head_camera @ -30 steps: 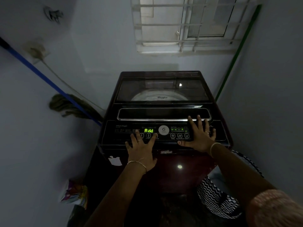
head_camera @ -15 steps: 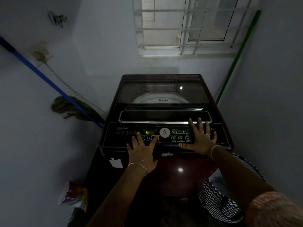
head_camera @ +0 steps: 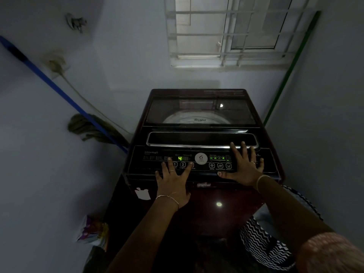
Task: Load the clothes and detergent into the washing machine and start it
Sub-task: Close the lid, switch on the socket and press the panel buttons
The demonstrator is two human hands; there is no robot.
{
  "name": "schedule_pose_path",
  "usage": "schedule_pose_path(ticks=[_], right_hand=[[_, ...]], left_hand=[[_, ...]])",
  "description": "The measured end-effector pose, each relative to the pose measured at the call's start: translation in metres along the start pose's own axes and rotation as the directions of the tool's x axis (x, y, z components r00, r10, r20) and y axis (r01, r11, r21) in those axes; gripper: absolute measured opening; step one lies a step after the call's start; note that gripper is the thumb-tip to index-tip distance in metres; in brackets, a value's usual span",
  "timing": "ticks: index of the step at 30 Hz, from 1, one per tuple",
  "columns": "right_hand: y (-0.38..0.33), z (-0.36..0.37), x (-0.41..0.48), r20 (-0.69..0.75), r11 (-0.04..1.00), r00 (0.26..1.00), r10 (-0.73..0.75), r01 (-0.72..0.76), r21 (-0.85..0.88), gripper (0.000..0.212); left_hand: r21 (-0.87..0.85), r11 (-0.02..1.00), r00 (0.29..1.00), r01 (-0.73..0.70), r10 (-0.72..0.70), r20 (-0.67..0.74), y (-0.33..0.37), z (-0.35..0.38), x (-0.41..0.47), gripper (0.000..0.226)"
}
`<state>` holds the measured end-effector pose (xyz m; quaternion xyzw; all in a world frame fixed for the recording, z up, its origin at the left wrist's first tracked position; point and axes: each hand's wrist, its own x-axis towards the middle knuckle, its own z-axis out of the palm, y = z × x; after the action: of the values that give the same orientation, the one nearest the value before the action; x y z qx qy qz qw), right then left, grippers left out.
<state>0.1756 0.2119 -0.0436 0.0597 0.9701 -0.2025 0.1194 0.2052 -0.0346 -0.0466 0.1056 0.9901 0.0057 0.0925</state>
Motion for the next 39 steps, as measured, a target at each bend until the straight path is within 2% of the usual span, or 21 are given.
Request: schedule_pose_path(ticks=[8, 14, 21, 27, 34, 39], right_hand=[[0.002, 0.001, 0.001, -0.012, 1.0, 1.0, 0.0, 0.0, -0.008, 0.121], [0.002, 0.002, 0.002, -0.021, 1.0, 1.0, -0.002, 0.002, -0.008, 0.121], [0.002, 0.004, 0.003, -0.033, 1.0, 0.999, 0.006, -0.007, -0.017, 0.123], [0.002, 0.004, 0.002, -0.037, 0.999, 0.999, 0.007, -0.008, -0.032, 0.122], [0.002, 0.004, 0.003, -0.042, 0.999, 0.999, 0.006, -0.007, -0.036, 0.122], [0.002, 0.004, 0.002, -0.05, 1.0, 0.999, 0.002, -0.004, -0.03, 0.121]], left_hand=[[-0.017, 1.0, 1.0, 0.005, -0.004, 0.012, 0.001, 0.0, 0.001, 0.098], [-0.049, 0.999, 0.998, 0.006, -0.003, 0.069, 0.002, -0.012, 0.007, 0.089], [-0.052, 0.988, 0.981, -0.144, 0.135, -0.138, 0.028, -0.014, 0.011, 0.074], [-0.008, 0.966, 0.951, -0.259, 0.254, -0.178, 0.049, -0.013, 0.019, 0.064], [0.04, 0.975, 0.965, -0.218, 0.221, -0.142, 0.059, -0.014, 0.022, 0.062], [-0.063, 0.977, 0.976, -0.202, 0.195, -0.1, 0.062, -0.016, 0.026, 0.059]])
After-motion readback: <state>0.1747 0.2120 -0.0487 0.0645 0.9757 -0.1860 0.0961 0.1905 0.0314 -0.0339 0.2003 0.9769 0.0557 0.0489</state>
